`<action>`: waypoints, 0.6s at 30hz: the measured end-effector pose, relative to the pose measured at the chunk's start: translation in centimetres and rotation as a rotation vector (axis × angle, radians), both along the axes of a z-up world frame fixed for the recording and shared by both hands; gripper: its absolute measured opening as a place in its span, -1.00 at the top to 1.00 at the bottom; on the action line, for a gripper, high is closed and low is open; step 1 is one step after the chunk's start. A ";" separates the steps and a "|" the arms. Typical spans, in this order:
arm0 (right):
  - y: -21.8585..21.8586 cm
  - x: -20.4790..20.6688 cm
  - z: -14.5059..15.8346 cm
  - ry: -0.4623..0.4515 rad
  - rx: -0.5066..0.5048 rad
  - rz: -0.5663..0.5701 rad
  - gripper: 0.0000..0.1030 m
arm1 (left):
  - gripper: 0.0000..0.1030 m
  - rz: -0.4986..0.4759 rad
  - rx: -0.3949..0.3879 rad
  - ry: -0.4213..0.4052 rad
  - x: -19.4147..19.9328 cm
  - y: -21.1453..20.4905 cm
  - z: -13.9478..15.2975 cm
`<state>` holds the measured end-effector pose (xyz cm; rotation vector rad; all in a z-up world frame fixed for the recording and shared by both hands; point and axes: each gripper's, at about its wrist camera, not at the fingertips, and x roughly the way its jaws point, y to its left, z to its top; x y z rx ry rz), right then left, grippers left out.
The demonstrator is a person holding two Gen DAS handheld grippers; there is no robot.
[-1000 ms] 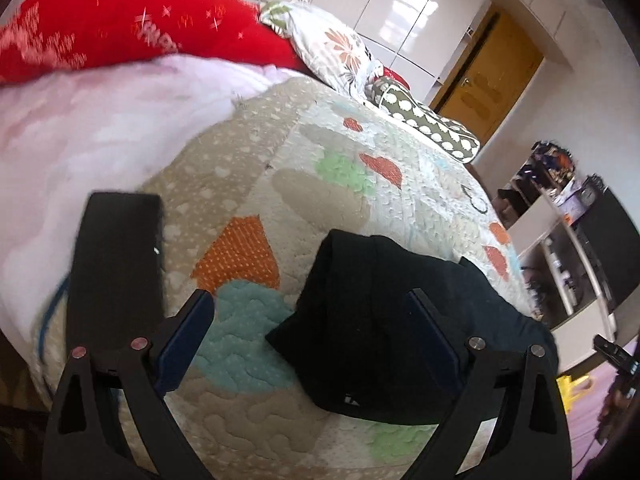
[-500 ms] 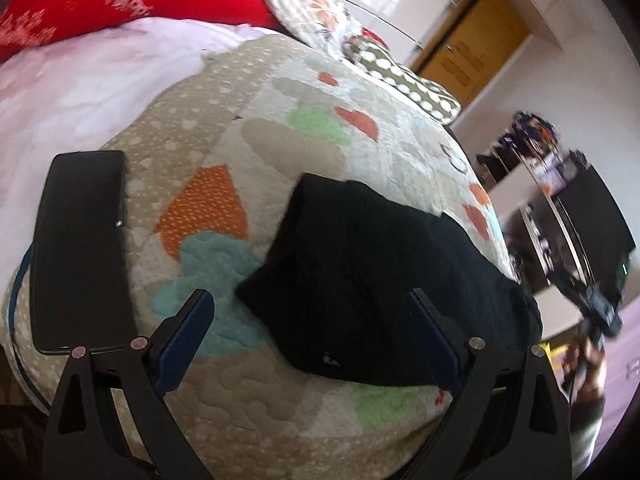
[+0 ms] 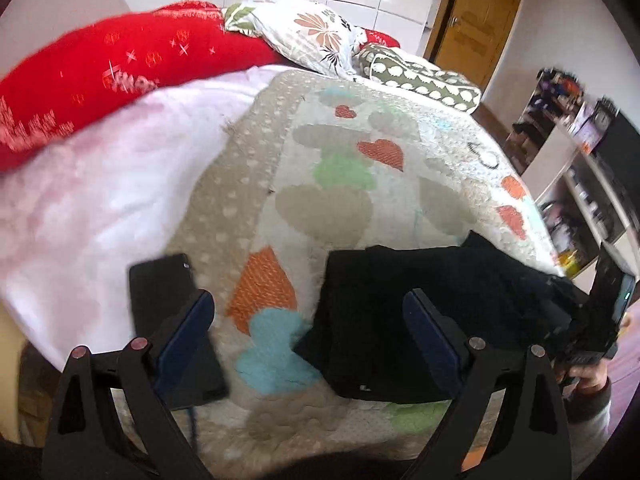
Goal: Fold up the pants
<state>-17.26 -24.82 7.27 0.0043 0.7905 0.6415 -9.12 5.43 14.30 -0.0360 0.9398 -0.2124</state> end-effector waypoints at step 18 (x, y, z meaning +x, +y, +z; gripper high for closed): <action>10.8 8.0 2.8 0.046 -0.005 0.108 -0.48 | -0.78 -0.026 -0.103 0.046 -3.6 -1.5 -9.2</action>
